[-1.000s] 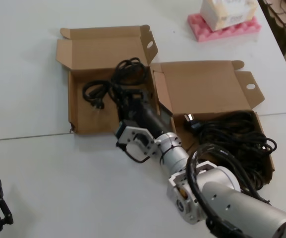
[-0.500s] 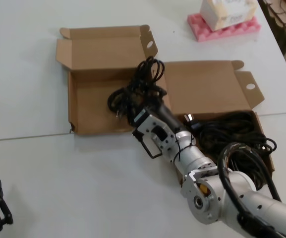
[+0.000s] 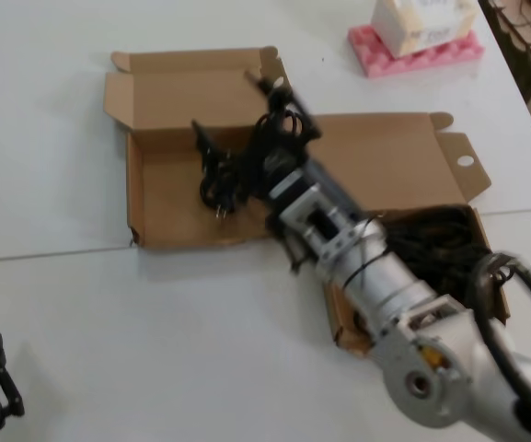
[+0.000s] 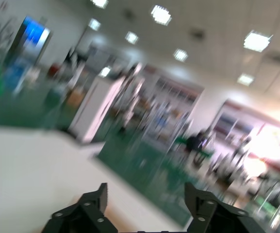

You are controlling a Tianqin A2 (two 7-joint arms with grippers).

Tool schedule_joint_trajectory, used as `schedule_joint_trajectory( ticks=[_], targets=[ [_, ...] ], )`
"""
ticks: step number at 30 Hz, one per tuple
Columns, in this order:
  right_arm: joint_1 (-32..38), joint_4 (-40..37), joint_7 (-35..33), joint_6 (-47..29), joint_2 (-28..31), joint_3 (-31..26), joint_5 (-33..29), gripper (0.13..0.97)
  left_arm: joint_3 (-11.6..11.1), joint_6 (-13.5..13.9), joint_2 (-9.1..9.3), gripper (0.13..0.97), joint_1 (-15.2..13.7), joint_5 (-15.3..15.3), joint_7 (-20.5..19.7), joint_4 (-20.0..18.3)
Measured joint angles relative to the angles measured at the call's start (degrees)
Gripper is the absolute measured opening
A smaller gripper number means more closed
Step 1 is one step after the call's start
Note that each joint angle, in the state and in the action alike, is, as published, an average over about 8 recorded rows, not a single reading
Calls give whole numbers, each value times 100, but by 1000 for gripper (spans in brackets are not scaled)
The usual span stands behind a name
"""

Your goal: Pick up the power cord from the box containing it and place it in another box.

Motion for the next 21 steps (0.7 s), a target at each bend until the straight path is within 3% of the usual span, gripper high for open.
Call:
schedule_joint_trajectory(
  ticks=[9,19,21],
  targets=[
    [-496,1979,0,394,925,910,-26,684,0,0,0,163,0,0,1,0],
    [-959,2075,0,106,815,1420,225,861,0,0,0,174,0,0,1,0],
    [-1081,2090,0,25,779,1552,294,861,0,0,0,184,0,0,1,0]
  ],
)
